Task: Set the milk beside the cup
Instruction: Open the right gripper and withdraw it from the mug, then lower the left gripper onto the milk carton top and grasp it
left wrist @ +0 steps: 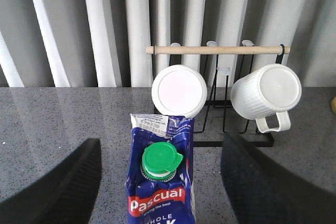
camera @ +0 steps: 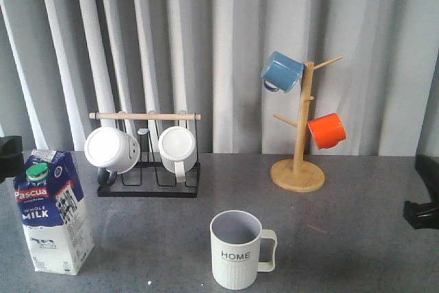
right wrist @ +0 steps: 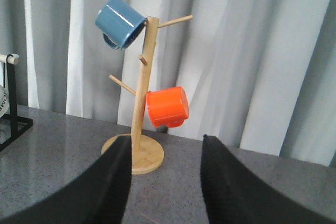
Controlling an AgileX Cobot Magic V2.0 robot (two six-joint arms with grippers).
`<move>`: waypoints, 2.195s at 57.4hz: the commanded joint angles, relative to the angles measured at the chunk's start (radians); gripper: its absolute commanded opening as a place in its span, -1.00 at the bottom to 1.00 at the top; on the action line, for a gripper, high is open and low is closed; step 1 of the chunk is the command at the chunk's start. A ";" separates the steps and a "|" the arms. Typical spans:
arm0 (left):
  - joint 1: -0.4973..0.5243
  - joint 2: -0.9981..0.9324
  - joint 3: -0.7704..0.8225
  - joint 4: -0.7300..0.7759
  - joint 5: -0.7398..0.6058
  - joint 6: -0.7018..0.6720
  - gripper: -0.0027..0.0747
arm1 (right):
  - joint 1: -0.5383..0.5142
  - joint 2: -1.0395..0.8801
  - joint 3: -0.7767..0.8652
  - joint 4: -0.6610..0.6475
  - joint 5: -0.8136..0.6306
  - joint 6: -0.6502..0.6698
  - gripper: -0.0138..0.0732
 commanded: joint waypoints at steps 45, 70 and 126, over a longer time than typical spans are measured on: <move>-0.004 -0.018 -0.032 -0.004 -0.090 -0.008 0.26 | -0.032 -0.130 -0.077 -0.097 0.222 0.188 -0.70; 0.005 0.040 -0.035 -0.004 -0.318 -0.011 0.26 | -0.032 -0.130 -0.077 -0.097 0.225 0.188 -0.70; 0.017 0.312 -0.098 -0.004 -0.282 -0.011 0.26 | -0.032 -0.130 -0.077 -0.097 0.225 0.188 -0.70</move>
